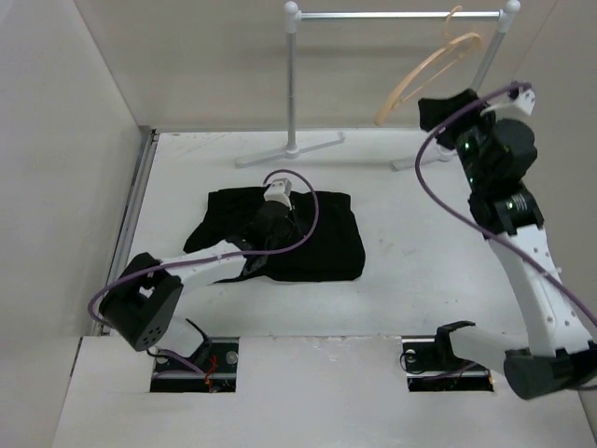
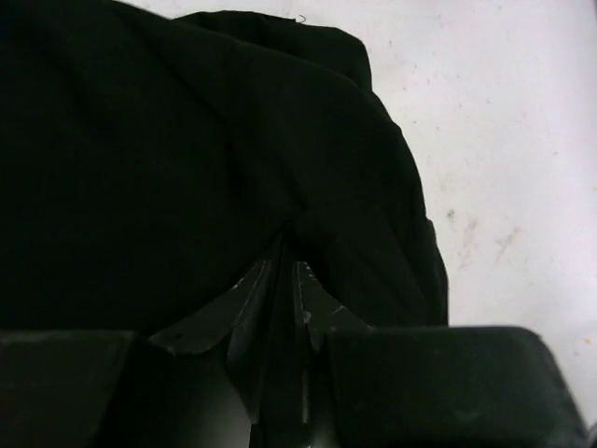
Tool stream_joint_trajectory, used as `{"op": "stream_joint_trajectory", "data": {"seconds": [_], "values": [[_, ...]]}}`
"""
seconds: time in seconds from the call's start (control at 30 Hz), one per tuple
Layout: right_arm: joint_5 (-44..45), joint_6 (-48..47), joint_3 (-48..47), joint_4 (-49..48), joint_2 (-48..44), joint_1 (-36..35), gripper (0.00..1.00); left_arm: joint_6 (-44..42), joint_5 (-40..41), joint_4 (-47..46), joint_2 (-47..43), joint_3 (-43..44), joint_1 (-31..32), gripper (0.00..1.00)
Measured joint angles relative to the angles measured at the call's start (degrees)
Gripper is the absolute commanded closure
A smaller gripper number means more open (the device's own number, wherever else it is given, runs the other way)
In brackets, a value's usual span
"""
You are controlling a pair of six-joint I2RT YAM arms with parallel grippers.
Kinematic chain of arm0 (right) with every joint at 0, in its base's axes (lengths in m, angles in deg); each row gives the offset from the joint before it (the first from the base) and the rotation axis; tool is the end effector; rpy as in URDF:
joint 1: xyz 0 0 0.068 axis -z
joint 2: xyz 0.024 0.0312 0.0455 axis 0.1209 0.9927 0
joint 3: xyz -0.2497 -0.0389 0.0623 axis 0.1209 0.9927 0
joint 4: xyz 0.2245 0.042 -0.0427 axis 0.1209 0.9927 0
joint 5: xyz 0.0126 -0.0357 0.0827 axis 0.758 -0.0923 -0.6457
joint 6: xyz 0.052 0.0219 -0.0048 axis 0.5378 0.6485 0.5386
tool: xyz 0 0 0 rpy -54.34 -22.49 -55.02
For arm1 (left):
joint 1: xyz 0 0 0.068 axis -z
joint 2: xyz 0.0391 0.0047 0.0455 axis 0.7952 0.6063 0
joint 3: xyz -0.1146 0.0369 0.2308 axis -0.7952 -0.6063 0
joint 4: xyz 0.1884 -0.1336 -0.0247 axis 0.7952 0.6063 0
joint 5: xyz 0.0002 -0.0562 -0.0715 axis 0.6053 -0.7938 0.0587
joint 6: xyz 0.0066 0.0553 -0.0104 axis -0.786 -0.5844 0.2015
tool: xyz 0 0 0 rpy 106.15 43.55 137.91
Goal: Place the trousers on the hanger
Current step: Grab a hanger with the right arm
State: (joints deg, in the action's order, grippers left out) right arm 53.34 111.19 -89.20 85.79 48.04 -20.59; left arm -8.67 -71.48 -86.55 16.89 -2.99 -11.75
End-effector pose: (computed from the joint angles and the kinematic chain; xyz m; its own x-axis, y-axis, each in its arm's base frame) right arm 0.2040 0.0437 0.4574 0.0186 0.5764 -0.8170 -0.1280 0.8118 0.5698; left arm 0.2282 -0.1916 0.2262 -0.5219 -0.2554 -0.8139 0.3374 0.8145 -0.4720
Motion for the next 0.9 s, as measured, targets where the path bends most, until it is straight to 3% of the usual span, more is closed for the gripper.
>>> {"op": "stream_joint_trajectory", "data": {"seconds": [0.13, 0.3, 0.43, 0.6, 0.67, 0.7, 0.73, 0.8, 0.9], "values": [[-7.5, 0.8, -11.0, -1.2, 12.9, 5.3, 0.15, 1.4, 0.9, -0.2, -9.9, -4.4, 0.2, 0.77], [-13.6, 2.4, -17.6, -0.7, 25.8, 7.8, 0.16, 2.1, 1.5, -2.4, -20.2, -8.5, 0.3, 0.68], [-16.2, 3.3, -20.3, -0.4, 32.4, 7.9, 0.18, 2.4, 1.6, -2.6, -22.9, -12.4, 0.8, 0.66], [-18.6, 4.2, -22.9, -1.6, 36.5, 7.9, 0.3, 2.5, 1.6, -1.5, -23.1, -15.7, 1.4, 0.63], [-18.8, 4.5, -23.7, -2.8, 37.3, 7.9, 0.35, 2.5, 1.6, -1.2, -23.1, -15.9, 1.8, 0.6], [-18.9, 4.5, -24.1, -3.6, 37.6, 7.9, 0.42, 2.5, 1.6, -1.2, -23.1, -15.9, 1.9, 0.59], [-19.0, 4.6, -24.4, -4.3, 37.8, 7.9, 0.56, 2.5, 1.6, -1.3, -23.1, -15.9, 2.1, 0.57], [-19.2, 4.7, -24.9, -5.7, 38.3, 7.9, 0.75, 2.5, 1.6, -1.3, -23.1, -15.9, 2.2, 0.54], [-19.5, 5.7, -25.0, -7.3, 38.8, 7.9, 0.88, 2.4, 1.6, -1.3, -23.1, -15.9, 2.1, 0.46]]}}
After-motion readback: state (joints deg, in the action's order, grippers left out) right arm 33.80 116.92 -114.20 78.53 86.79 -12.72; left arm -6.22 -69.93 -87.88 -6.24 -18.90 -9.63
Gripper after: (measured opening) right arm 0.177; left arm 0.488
